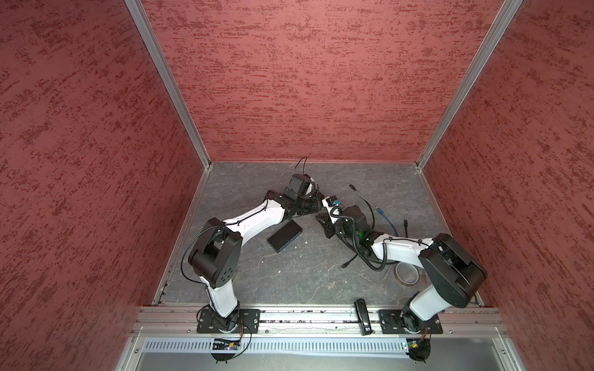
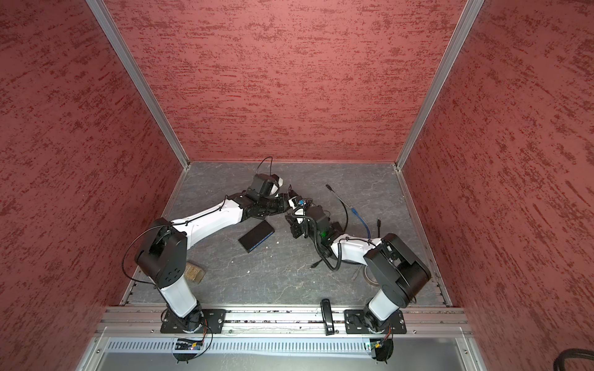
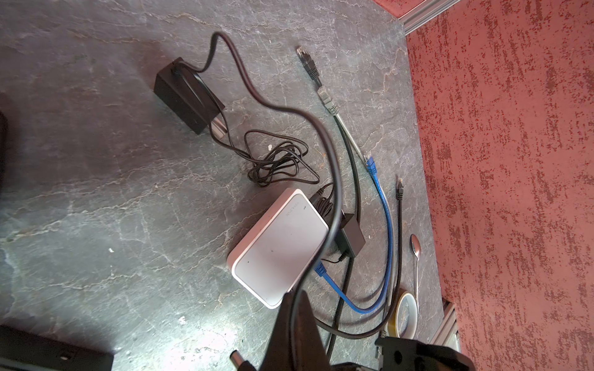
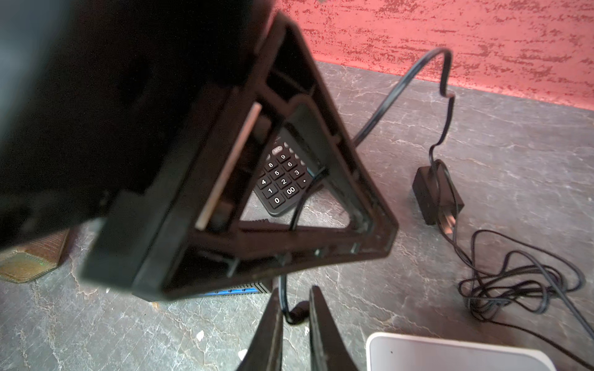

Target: Insert the plug into the switch port

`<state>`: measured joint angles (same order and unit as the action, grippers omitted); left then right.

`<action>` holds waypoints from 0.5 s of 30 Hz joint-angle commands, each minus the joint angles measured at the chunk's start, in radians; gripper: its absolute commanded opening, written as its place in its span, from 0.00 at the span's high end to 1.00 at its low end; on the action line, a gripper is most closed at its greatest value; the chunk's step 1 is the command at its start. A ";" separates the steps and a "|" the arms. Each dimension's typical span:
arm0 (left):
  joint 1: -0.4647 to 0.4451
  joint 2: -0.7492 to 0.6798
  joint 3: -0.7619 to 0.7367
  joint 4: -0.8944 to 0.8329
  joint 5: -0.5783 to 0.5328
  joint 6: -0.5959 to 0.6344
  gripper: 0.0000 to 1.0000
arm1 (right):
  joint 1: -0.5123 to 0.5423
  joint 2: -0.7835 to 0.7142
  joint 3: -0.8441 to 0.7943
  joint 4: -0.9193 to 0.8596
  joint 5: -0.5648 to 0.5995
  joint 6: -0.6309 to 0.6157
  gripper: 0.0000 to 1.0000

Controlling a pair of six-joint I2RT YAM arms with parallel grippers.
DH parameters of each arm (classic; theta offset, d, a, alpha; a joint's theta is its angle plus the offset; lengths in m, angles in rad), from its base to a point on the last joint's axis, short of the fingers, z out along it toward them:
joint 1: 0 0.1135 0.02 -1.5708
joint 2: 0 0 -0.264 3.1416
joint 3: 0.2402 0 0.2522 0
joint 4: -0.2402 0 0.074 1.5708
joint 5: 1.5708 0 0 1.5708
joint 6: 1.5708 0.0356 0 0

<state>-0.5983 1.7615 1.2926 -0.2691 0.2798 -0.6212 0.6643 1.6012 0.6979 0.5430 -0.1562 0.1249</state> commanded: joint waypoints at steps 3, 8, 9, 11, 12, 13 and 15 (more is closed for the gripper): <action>0.008 0.006 0.013 0.017 0.006 -0.002 1.00 | 0.004 0.013 0.029 0.028 0.012 0.025 0.95; 0.012 0.000 -0.012 0.028 0.003 0.016 0.99 | 0.003 -0.004 0.019 0.045 0.009 0.052 1.00; 0.012 -0.004 -0.021 0.031 0.003 0.020 0.93 | 0.002 -0.007 0.024 0.031 0.005 0.059 1.00; 0.018 -0.013 -0.045 0.044 -0.004 0.034 0.77 | -0.002 -0.009 0.035 0.004 -0.011 0.079 1.00; 0.021 -0.022 -0.058 0.051 -0.008 0.044 0.64 | -0.006 -0.011 0.042 -0.015 -0.024 0.092 1.00; 0.025 -0.031 -0.071 0.057 -0.014 0.052 0.56 | -0.013 -0.012 0.047 -0.031 -0.037 0.112 1.00; 0.033 -0.049 -0.100 0.076 -0.021 0.076 0.39 | -0.029 -0.013 0.054 -0.062 -0.073 0.154 1.00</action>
<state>-0.5797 1.7538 1.2255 -0.2268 0.2749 -0.5919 0.6544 1.6035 0.7155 0.5179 -0.1810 0.2043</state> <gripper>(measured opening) 0.571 0.065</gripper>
